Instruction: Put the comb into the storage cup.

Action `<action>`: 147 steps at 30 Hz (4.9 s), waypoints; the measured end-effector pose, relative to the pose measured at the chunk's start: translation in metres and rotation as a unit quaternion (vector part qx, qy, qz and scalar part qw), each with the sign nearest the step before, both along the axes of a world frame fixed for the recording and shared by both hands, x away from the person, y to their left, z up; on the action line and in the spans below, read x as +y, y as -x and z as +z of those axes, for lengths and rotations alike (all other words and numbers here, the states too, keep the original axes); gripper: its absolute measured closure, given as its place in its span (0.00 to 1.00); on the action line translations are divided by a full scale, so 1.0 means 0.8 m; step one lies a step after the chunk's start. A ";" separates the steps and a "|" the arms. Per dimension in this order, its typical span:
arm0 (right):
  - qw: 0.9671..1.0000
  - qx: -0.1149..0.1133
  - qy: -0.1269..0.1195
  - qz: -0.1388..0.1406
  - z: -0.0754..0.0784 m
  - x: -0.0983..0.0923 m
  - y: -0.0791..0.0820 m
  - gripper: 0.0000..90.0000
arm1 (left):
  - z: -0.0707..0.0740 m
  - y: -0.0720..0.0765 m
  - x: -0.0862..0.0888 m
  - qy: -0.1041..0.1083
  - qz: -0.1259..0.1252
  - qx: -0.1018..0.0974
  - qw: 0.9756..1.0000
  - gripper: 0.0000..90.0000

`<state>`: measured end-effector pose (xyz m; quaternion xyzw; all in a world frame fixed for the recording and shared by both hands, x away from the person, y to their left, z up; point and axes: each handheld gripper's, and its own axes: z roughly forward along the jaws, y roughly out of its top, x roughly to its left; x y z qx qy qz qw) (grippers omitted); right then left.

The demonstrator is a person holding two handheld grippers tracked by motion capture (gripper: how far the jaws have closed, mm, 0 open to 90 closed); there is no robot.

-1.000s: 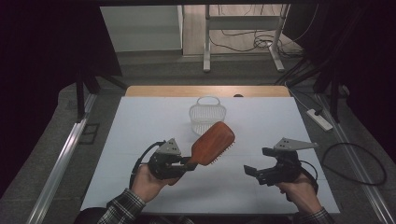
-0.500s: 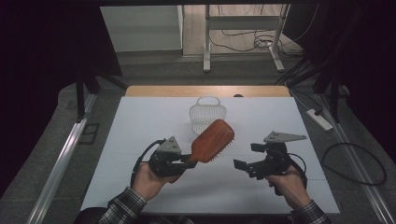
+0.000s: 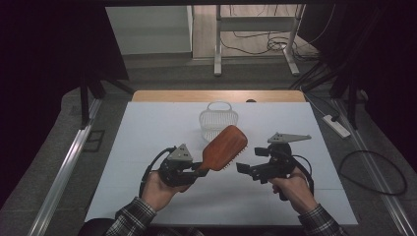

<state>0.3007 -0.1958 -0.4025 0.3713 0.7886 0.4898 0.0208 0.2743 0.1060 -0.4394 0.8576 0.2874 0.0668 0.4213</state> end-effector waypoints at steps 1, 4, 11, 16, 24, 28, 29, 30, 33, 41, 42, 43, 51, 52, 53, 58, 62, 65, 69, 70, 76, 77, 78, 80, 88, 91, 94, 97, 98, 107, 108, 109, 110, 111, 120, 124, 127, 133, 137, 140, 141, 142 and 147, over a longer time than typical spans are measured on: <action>1.000 0.001 0.000 0.000 0.001 0.001 -0.002 0.00 | 0.000 0.000 0.000 0.000 0.000 0.000 1.000 0.80; 1.000 0.004 0.002 -0.002 0.003 0.006 -0.005 0.00 | -0.001 -0.001 0.000 0.000 0.001 -0.001 1.000 0.80; 1.000 0.005 0.003 -0.009 0.011 0.019 -0.011 0.00 | -0.001 -0.002 -0.001 0.001 0.005 -0.004 1.000 0.80; 1.000 0.009 0.007 -0.017 0.015 0.028 -0.013 0.00 | -0.002 -0.002 -0.001 0.002 0.007 -0.007 1.000 0.80; 0.999 0.032 -0.003 -0.017 0.013 0.040 -0.024 0.00 | 0.000 -0.001 -0.003 0.006 0.006 -0.014 1.000 0.80; 0.999 0.041 -0.006 -0.019 0.010 0.044 -0.030 0.00 | 0.001 0.000 -0.002 0.010 0.006 -0.015 1.000 0.80; 0.999 0.044 -0.009 -0.018 0.009 0.045 -0.031 0.00 | 0.002 0.000 -0.002 0.011 0.006 -0.016 1.000 0.80; 0.999 0.048 -0.011 -0.019 0.009 0.046 -0.032 0.00 | 0.002 0.000 -0.002 0.013 0.005 -0.017 1.000 0.80; 0.998 0.056 -0.016 -0.017 0.007 0.049 -0.036 0.00 | 0.003 0.001 -0.002 0.014 0.005 -0.019 1.000 0.80; 0.997 0.066 -0.024 -0.018 0.004 0.056 -0.042 0.04 | 0.003 0.002 -0.003 0.015 0.004 -0.023 1.000 0.80; 0.997 0.071 -0.027 -0.020 0.003 0.057 -0.044 0.06 | 0.004 0.003 -0.003 0.015 0.005 -0.025 1.000 0.80; 0.997 0.072 -0.030 -0.021 0.002 0.057 -0.045 0.08 | 0.004 0.003 -0.003 0.016 0.005 -0.024 1.000 0.80; 0.995 0.087 -0.055 -0.019 0.001 0.057 -0.048 0.24 | 0.003 0.005 -0.006 0.015 0.004 -0.030 0.999 0.80; 0.994 0.088 -0.057 -0.019 0.001 0.057 -0.048 0.26 | 0.003 0.006 -0.007 0.014 0.004 -0.031 0.999 0.80; 0.994 0.089 -0.061 -0.020 0.001 0.056 -0.048 0.29 | 0.002 0.006 -0.008 0.013 0.003 -0.032 0.999 0.80; 0.990 0.108 -0.088 -0.022 0.000 0.052 -0.050 0.38 | 0.002 0.006 -0.008 0.016 0.001 -0.031 0.999 0.80; 0.983 0.136 -0.119 -0.023 -0.001 0.048 -0.051 0.47 | -0.003 0.006 -0.011 0.007 -0.004 -0.030 1.000 0.80; 0.983 0.143 -0.118 -0.021 -0.002 0.048 -0.051 0.50 | -0.006 0.005 -0.014 -0.001 -0.004 -0.027 1.000 0.80; 0.983 0.144 -0.115 -0.019 -0.003 0.051 -0.049 0.55 | -0.010 0.003 -0.017 -0.011 -0.003 -0.024 1.000 0.80; 0.983 0.144 -0.115 -0.017 -0.002 0.051 -0.048 0.56 | -0.010 0.003 -0.017 -0.014 -0.002 -0.028 1.000 0.80; 0.984 0.134 -0.114 -0.010 0.001 0.054 -0.045 0.62 | -0.011 0.001 -0.017 -0.012 0.004 -0.028 1.000 0.77; 0.985 0.130 -0.112 -0.010 0.001 0.055 -0.044 0.62 | -0.011 0.000 -0.016 -0.013 0.005 -0.026 1.000 0.74; 0.986 0.125 -0.109 -0.010 0.002 0.055 -0.044 0.62 | -0.011 0.000 -0.016 -0.014 0.010 -0.027 1.000 0.70; 0.988 0.116 -0.103 -0.011 0.003 0.055 -0.043 0.62 | -0.012 -0.001 -0.014 -0.018 0.017 -0.029 0.999 0.61; 0.992 0.085 -0.094 -0.011 0.011 0.052 -0.042 0.62 | -0.013 -0.007 -0.003 -0.014 0.015 -0.012 1.000 0.39; 0.994 0.068 -0.085 -0.008 0.015 0.053 -0.040 0.62 | -0.013 -0.007 0.003 -0.013 0.017 -0.014 1.000 0.33; 0.995 0.062 -0.084 -0.003 0.018 0.052 -0.040 0.62 | -0.014 -0.008 0.011 -0.004 0.017 0.001 1.000 0.25; 0.995 0.060 -0.084 -0.006 0.020 0.052 -0.042 0.62 | -0.014 -0.008 0.017 0.001 0.017 0.005 1.000 0.21; 0.995 0.058 -0.083 -0.006 0.020 0.052 -0.043 0.62 | -0.014 -0.009 0.021 0.005 0.018 0.011 1.000 0.20; 0.995 0.054 -0.082 -0.008 0.024 0.052 -0.049 0.62 | -0.015 -0.005 0.043 0.028 0.026 0.034 0.999 0.10; 0.995 0.053 -0.082 -0.009 0.025 0.052 -0.050 0.62 | -0.015 -0.005 0.043 0.028 0.026 0.034 0.999 0.09; 0.995 0.051 -0.080 -0.010 0.025 0.052 -0.050 0.62 | -0.015 -0.001 0.046 0.020 0.030 0.031 0.999 0.08; 0.995 0.051 -0.080 -0.010 0.025 0.052 -0.051 0.62 | -0.016 0.001 0.047 0.018 0.031 0.030 0.999 0.07; 0.996 0.051 -0.079 -0.010 0.026 0.052 -0.051 0.62 | -0.016 0.003 0.049 0.016 0.034 0.030 0.999 0.07; 0.996 0.044 -0.082 -0.016 0.031 0.049 -0.056 0.62 | -0.023 0.018 0.080 0.018 0.060 0.030 0.998 0.02; 0.995 0.041 -0.085 -0.020 0.035 0.048 -0.059 0.62 | -0.026 0.024 0.092 0.017 0.074 0.025 0.997 0.01; 0.995 0.040 -0.088 -0.023 0.037 0.046 -0.062 0.62 | -0.028 0.028 0.100 0.018 0.082 0.020 0.996 0.01; 0.995 0.037 -0.091 -0.033 0.042 0.040 -0.068 0.62 | -0.032 0.038 0.117 0.013 0.099 0.008 0.995 0.00; 0.994 0.034 -0.093 -0.037 0.045 0.037 -0.073 0.62 | -0.033 0.043 0.125 0.014 0.107 0.006 0.994 0.00; 0.994 0.034 -0.094 -0.040 0.046 0.037 -0.075 0.62 | -0.035 0.045 0.130 0.016 0.113 0.006 0.993 0.00; 0.994 0.033 -0.094 -0.043 0.047 0.036 -0.077 0.62 | -0.035 0.047 0.134 0.017 0.118 0.004 0.993 0.00; 0.994 0.033 -0.094 -0.043 0.047 0.036 -0.077 0.62 | -0.035 0.047 0.134 0.017 0.118 0.004 0.993 0.00; 0.994 0.030 -0.098 -0.049 0.049 0.032 -0.084 0.62 | -0.035 0.051 0.141 0.015 0.125 -0.002 0.992 0.00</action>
